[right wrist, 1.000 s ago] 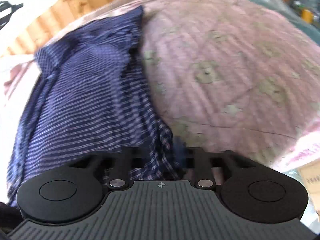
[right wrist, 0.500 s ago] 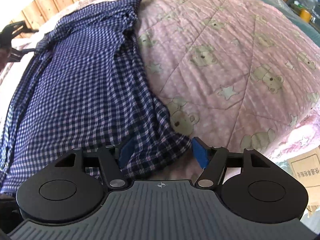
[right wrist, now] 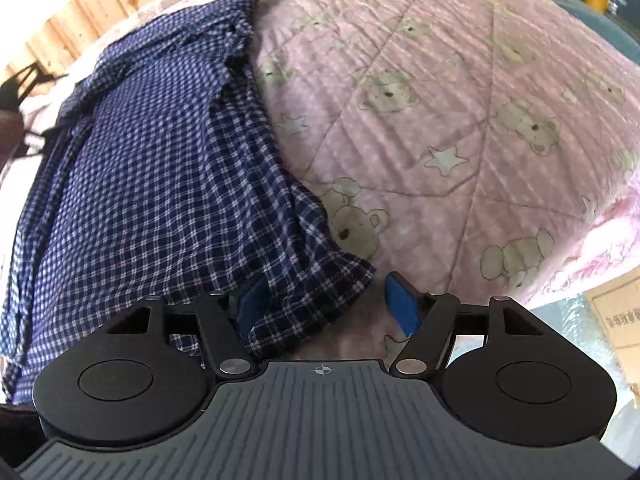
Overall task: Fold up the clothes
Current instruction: 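Press the folded shirt edge down with both open grippers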
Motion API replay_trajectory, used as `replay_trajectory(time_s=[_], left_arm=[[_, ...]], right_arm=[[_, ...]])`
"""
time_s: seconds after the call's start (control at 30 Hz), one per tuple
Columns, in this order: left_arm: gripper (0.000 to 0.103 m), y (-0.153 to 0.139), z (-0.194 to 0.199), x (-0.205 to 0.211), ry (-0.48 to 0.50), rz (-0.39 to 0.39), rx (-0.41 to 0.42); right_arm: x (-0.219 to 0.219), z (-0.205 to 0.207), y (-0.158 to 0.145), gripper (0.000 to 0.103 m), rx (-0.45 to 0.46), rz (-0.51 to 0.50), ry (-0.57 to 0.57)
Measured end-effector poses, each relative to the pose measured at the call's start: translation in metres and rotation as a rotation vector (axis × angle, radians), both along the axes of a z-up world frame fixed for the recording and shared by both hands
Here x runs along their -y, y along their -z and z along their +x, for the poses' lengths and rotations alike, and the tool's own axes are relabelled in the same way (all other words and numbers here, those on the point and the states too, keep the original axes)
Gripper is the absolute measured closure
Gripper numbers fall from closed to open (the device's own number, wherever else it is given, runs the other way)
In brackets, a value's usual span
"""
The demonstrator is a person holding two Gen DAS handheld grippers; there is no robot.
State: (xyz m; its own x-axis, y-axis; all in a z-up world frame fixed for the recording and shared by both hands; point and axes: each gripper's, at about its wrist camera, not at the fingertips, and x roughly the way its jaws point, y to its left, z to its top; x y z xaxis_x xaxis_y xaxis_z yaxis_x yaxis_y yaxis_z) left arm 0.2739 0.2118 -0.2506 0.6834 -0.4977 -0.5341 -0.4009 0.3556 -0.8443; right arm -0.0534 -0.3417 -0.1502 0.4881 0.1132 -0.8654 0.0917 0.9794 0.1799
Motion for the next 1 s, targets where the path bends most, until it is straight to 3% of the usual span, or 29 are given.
replay_trajectory(time_s=[0.07,0.1,0.2,0.3,0.37,0.4,0.47,0.53,0.67,0.83,0.9,0.93,0.97,1.0], left_arm=[[0.101,-0.009,0.013,0.004,0.055,-0.014,0.075],[0.103,-0.018,0.019,0.007,0.092,0.006,0.109],[0.103,-0.052,0.032,0.017,0.193,0.09,0.203],[0.103,-0.082,0.037,0.021,0.221,0.134,0.265],[0.101,-0.081,0.034,0.016,0.171,0.094,0.206],[0.096,-0.075,0.03,0.013,0.139,0.047,0.169],[0.063,-0.06,0.016,0.017,0.113,-0.009,0.134],[0.044,-0.043,0.0,0.021,0.104,-0.049,0.099],[0.044,-0.005,-0.007,0.025,0.037,-0.076,0.015],[0.045,0.012,0.001,0.012,-0.068,-0.043,0.006],[0.05,0.009,0.008,0.01,-0.076,-0.032,0.014],[0.058,0.007,0.013,0.011,-0.065,-0.03,0.022],[0.073,0.005,0.017,0.013,-0.055,-0.028,0.029],[0.076,0.003,0.021,0.014,-0.045,-0.026,0.036]], right_arm=[[-0.003,0.001,0.0,0.036,-0.003,-0.007,-0.021],[-0.003,0.001,-0.001,0.036,-0.005,-0.009,-0.027],[-0.001,0.0,-0.001,0.043,-0.007,-0.008,-0.031],[0.002,0.001,-0.002,0.045,0.0,-0.002,-0.016],[0.003,0.002,-0.001,0.042,0.006,-0.001,-0.004],[0.003,0.003,0.0,0.041,0.009,-0.002,0.0],[0.001,0.005,0.0,0.037,0.012,-0.004,0.001],[-0.001,0.006,0.0,0.035,0.012,-0.004,0.0],[-0.003,0.005,0.001,0.032,0.007,-0.007,-0.016],[-0.006,0.006,0.001,0.032,0.0,-0.027,-0.044],[-0.007,0.006,0.002,0.032,0.0,-0.028,-0.045],[-0.007,0.006,0.002,0.032,0.0,-0.029,-0.045],[-0.007,0.005,0.002,0.032,0.0,-0.028,-0.044],[-0.007,0.005,0.002,0.031,0.001,-0.024,-0.04]])
